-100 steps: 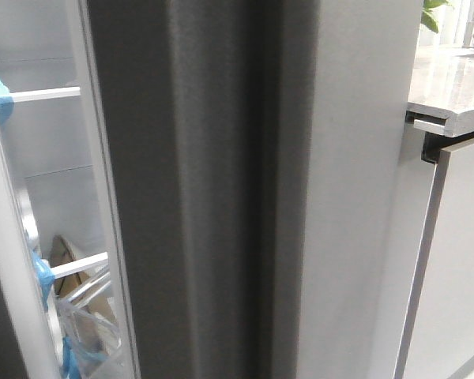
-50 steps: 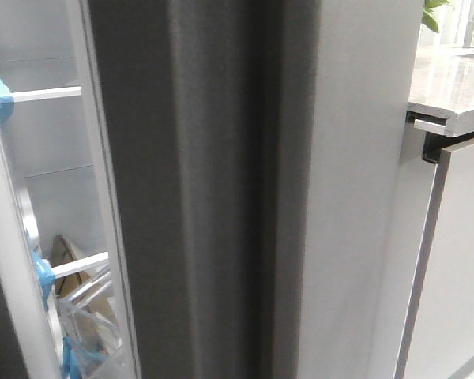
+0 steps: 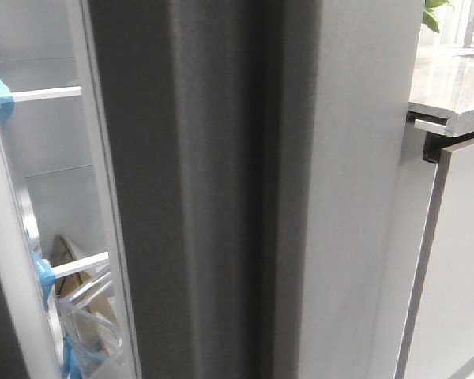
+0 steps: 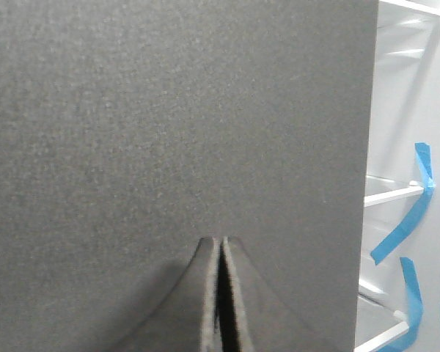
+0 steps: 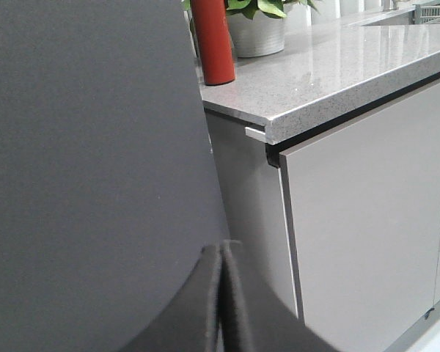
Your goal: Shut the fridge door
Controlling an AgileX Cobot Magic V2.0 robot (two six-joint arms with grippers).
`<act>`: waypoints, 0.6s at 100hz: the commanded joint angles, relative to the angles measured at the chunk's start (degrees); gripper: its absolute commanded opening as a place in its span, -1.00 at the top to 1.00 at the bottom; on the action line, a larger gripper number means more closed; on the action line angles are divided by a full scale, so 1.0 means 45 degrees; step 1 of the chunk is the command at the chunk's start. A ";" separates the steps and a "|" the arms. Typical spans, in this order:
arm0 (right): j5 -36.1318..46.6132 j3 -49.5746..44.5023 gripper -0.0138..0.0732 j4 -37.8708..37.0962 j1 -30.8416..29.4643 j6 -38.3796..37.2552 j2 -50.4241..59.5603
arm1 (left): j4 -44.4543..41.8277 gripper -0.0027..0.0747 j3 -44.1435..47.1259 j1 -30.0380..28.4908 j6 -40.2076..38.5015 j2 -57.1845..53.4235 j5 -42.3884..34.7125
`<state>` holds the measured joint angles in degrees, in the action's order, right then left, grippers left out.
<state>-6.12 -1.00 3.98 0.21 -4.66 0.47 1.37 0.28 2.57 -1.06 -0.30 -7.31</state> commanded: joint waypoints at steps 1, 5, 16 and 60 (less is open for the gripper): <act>0.1023 -0.0238 0.78 -0.0129 -0.0087 0.0013 0.0280 | 0.0079 0.98 0.0447 0.0037 -0.0064 -0.0261 -0.0922; 0.1023 -0.0238 0.78 -0.0129 -0.0087 0.0013 0.0280 | 0.0079 0.98 0.0447 0.0037 -0.0064 -0.0261 -0.0922; 0.1216 -0.0238 0.79 -0.0129 -0.0087 0.0013 0.0280 | 0.0079 0.98 0.0447 0.0037 -0.0064 -0.0261 -0.0922; 0.1208 0.0865 0.78 0.2047 -0.0087 0.0013 0.0255 | 0.0079 0.98 0.0447 0.0037 -0.0064 -0.0261 -0.0922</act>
<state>-4.07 -0.79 11.04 0.21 -4.66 0.47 1.37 0.28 2.57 -1.06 -0.30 -7.31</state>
